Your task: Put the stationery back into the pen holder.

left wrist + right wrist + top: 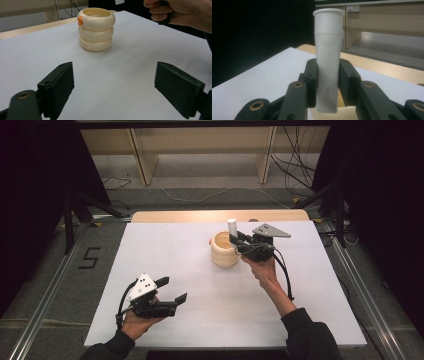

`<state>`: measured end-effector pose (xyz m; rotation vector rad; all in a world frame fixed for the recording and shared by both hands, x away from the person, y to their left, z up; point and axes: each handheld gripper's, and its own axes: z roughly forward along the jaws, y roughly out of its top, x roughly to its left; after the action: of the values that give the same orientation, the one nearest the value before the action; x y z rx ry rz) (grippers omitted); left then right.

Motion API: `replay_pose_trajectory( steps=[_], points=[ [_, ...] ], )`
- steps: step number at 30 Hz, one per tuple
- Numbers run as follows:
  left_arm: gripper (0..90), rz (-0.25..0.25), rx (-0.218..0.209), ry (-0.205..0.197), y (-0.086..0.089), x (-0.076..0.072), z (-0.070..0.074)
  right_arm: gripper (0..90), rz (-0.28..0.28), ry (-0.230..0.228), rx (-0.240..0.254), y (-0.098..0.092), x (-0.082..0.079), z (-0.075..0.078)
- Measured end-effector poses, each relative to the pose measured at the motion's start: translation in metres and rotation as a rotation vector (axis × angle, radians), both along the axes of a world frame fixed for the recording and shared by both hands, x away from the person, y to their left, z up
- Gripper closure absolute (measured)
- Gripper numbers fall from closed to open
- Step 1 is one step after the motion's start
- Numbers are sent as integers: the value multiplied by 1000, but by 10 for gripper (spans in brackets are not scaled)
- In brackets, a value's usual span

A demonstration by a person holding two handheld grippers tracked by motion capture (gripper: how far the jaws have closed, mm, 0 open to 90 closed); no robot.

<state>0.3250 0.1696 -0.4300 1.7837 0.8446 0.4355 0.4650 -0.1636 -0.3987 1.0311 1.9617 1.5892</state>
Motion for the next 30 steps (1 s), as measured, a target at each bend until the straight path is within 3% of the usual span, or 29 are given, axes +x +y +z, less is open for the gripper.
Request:
replay_pose_trajectory(
  steps=[15,30],
  points=[
    [152,-4,6,4,-1,0,-1,707,-54,51,-45,22,29,-15],
    [152,2,0,11,0,1,-2,705,-79,86,-97,29,33,-25]
  ],
)
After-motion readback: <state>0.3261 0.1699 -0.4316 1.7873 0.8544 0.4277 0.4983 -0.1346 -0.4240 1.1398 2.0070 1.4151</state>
